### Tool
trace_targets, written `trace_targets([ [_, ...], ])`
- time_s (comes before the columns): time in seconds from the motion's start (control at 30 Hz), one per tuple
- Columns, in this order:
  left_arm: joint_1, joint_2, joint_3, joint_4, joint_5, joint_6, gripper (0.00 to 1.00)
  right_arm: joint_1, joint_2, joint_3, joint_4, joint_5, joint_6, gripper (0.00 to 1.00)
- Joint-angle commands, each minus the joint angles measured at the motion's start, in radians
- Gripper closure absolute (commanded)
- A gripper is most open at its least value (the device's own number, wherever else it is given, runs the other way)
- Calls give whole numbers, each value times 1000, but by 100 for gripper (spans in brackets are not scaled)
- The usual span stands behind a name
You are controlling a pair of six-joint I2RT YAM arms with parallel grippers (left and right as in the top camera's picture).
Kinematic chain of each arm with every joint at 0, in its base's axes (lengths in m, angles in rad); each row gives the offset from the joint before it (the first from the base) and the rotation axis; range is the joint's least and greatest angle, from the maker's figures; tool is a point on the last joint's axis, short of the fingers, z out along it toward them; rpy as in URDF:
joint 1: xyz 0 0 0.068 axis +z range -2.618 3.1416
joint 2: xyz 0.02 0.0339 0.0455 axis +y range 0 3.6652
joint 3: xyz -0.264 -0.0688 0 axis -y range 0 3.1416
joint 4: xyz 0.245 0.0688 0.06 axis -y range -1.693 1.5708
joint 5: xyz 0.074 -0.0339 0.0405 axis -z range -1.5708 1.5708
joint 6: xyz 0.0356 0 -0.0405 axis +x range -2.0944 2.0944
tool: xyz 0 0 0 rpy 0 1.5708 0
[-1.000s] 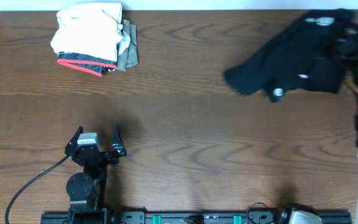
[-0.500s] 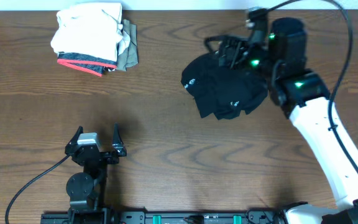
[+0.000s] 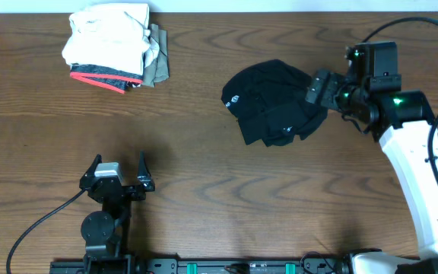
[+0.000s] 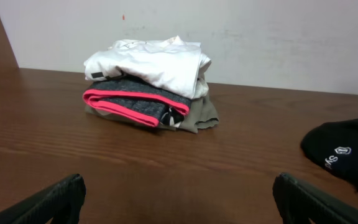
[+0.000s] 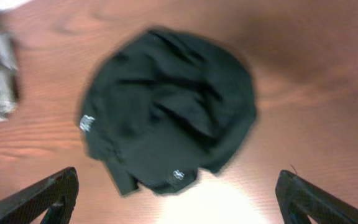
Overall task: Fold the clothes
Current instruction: 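Drag the black shirt leftward toward table center with the right gripper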
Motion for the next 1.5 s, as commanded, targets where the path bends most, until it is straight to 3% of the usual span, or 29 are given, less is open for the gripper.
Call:
trace_targets([
  [0.0, 3, -5, -14, -39, 3, 2, 2, -13, 51, -3, -28, 33, -9, 1],
  [0.37, 3, -5, -14, -39, 3, 2, 2, -11, 294, -8, 31, -204, -11, 5],
  [0.57, 3, -5, -14, -39, 3, 2, 2, -10, 389, -8, 73, -229, -10, 9],
  [0.8, 3, -5, -14, -39, 3, 2, 2, -1, 425, -8, 88, -253, -11, 32],
  [0.9, 3, -5, -14, -39, 3, 2, 2, 6, 425, -8, 94, -274, -11, 30],
  [1.0, 3, -5, -14, -39, 3, 2, 2, 13, 425, -8, 98, -270, -56, 12],
  [1.1, 3, -5, -14, -39, 3, 2, 2, 8, 425, -8, 113, -211, -150, 2],
  [1.33, 3, -5, -14, -39, 3, 2, 2, -51, 425, -11, 92, -193, -311, 2],
  [1.47, 3, -5, -14, -39, 3, 2, 2, -73, 425, -44, 93, -294, -429, 4],
])
